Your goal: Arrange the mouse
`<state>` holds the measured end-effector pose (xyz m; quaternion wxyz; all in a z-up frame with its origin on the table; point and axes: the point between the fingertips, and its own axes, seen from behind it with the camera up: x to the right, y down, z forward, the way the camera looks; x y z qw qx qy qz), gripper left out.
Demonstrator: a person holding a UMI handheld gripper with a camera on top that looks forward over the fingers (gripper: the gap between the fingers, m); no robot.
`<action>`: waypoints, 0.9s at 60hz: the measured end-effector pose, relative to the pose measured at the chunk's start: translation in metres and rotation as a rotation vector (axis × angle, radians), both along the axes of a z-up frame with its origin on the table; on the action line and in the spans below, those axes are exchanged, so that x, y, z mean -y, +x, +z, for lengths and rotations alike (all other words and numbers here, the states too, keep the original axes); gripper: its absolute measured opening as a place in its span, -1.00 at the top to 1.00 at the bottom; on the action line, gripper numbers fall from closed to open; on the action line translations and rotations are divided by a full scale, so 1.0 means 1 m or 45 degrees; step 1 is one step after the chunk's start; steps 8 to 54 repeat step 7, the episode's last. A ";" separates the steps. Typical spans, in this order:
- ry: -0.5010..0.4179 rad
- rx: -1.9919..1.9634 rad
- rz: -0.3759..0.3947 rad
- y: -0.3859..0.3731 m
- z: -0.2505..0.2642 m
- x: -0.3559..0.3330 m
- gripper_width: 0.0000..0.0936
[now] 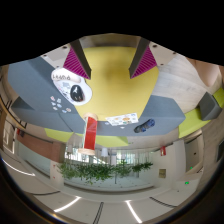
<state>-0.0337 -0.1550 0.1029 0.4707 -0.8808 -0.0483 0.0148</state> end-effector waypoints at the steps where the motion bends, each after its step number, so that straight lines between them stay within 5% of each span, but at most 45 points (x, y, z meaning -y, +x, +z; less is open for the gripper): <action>1: -0.005 -0.017 0.003 -0.001 -0.002 0.000 -0.80; 54: -0.025 -0.125 0.015 -0.011 -0.014 0.002 -0.80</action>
